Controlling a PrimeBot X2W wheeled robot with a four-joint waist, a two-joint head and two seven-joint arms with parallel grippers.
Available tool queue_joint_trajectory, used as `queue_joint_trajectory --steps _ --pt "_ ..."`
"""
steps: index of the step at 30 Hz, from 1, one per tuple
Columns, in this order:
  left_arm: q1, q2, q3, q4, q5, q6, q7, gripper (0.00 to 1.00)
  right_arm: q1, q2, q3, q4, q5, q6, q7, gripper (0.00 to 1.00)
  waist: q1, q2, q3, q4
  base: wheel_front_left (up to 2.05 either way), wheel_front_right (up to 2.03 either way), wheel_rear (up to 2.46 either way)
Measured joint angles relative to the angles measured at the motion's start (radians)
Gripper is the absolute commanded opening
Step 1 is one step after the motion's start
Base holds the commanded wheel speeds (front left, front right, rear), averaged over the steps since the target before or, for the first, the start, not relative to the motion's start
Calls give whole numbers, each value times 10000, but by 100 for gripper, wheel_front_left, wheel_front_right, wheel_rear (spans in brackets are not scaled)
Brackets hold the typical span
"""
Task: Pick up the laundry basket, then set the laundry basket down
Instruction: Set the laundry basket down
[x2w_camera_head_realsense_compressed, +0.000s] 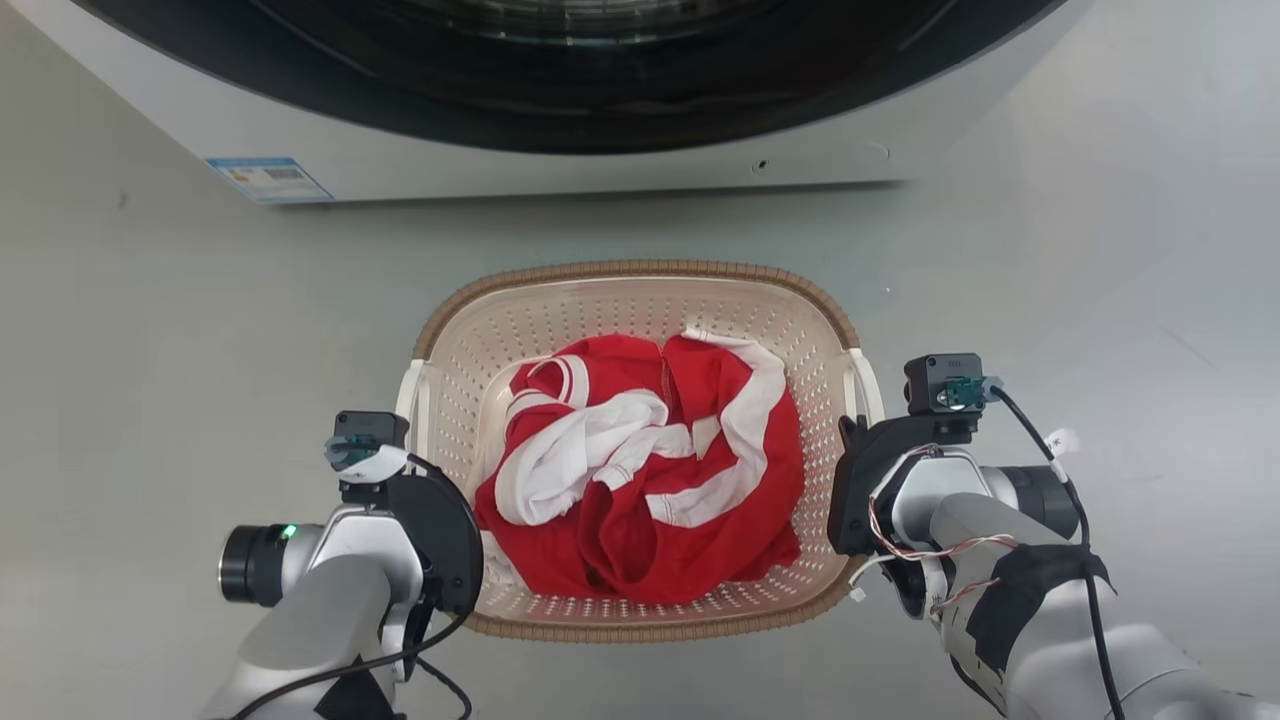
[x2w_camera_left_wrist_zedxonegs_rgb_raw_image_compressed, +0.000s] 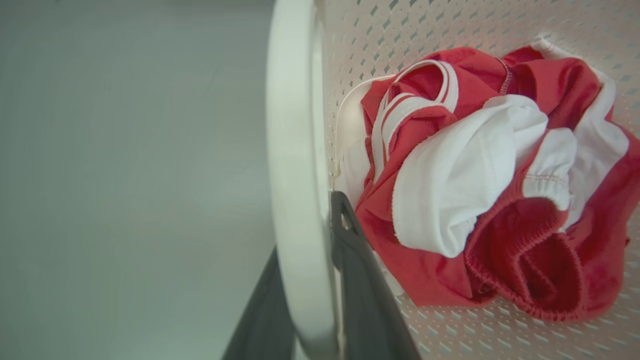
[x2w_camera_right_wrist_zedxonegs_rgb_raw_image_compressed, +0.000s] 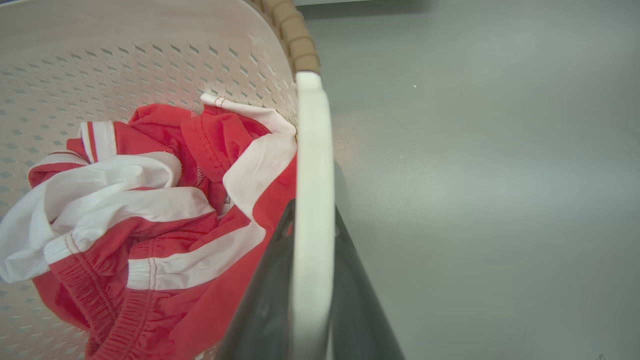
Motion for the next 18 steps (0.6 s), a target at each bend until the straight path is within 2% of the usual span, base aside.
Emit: queue_joint_trajectory --steps 18 --pt "-859 -10 50 259 94 -94 -288 0 -803 -8 98 79 -105 0 -240 0 -1 -1 1386 103 0 0 0"
